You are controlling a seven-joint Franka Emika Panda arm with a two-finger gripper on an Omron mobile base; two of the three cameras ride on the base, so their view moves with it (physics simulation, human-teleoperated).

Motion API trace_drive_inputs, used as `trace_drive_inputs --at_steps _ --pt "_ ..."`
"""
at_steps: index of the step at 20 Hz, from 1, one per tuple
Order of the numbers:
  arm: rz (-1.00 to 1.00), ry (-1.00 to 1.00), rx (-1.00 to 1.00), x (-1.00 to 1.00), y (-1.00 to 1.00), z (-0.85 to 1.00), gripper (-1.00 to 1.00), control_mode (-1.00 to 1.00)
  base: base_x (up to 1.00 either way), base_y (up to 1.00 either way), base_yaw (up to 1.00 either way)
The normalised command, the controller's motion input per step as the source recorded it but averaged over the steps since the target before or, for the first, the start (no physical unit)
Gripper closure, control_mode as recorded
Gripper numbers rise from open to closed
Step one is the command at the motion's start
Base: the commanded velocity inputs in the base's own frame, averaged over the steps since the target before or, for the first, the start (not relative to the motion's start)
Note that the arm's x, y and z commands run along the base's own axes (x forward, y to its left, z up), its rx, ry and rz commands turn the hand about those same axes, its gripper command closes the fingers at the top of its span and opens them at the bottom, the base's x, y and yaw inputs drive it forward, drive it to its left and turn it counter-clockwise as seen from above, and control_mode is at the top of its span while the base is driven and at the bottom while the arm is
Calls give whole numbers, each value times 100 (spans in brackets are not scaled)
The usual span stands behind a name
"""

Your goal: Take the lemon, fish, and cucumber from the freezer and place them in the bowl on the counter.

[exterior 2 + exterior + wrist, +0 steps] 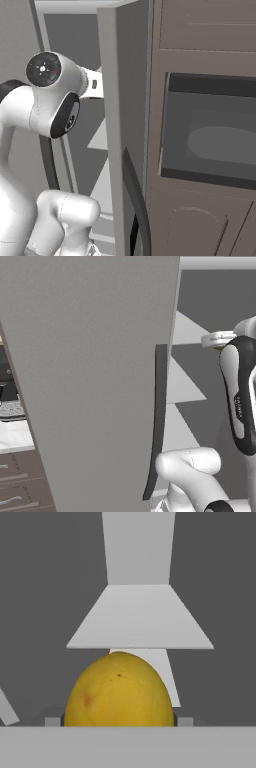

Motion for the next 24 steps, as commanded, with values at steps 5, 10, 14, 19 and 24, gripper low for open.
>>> trace_drive_inputs --at_steps 5,10,14,19,24 --pt "-1 4 -6 -72 13 0 100 -100 0 0 0" --pt "0 9 -8 -57 33 0 100 -100 0 0 0" --pt "0 14 -4 -56 25 0 100 -100 0 0 0" --pt "0 10 0 -57 0 0 100 -100 0 0 0" --pt "-1 7 0 -37 0 0 100 -100 0 0 0"
